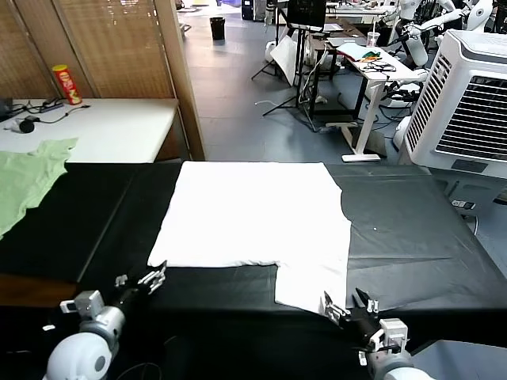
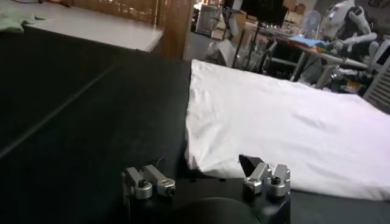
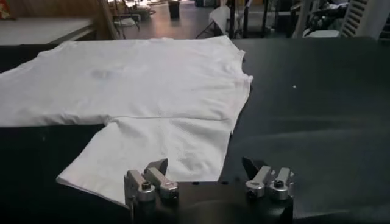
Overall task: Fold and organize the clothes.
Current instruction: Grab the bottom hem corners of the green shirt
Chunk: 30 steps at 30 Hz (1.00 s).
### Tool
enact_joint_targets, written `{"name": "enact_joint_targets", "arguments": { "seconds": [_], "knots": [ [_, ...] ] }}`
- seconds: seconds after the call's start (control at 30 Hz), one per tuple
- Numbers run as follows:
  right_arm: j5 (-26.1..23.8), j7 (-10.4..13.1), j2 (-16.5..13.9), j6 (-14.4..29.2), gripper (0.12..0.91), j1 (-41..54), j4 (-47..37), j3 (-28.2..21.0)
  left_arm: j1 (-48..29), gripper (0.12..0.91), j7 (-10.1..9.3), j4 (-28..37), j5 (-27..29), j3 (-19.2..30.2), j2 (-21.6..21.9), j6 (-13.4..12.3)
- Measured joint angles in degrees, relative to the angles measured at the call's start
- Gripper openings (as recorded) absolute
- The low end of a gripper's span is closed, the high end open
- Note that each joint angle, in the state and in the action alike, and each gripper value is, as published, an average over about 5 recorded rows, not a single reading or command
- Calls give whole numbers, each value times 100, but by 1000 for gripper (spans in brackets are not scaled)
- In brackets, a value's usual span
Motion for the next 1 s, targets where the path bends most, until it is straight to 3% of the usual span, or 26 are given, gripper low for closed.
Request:
{"name": "enact_joint_targets", "arguments": {
  "seconds": [0.1,0.17,0.27,0.37,0.53,0.63,0.7,1.0],
  "knots": [
    [-28,17,23,5,780,10,-39,-30,-33,798,-54,24,18,16,-11,-10],
    [-41,39,42,7,717,18,-72,-51,-69,798,-110,64,17,29,-22,-25],
    [-46,63,63,10,559,24,-105,-70,-110,774,-136,155,4,38,-22,-42],
    [-45,68,70,17,392,23,-122,-79,-131,660,-110,243,4,42,-14,-55],
    [-41,80,71,51,152,-3,-119,-79,-140,378,-63,299,24,55,-24,-86],
    [-39,114,63,69,122,-51,-68,-72,-143,211,-45,312,29,67,-30,-96],
    [-41,161,54,56,122,-104,5,-64,-136,146,-31,313,29,73,-33,-104],
    [-64,532,20,-211,122,-649,710,-22,86,127,-118,31,21,37,-98,-118]
  ]
}}
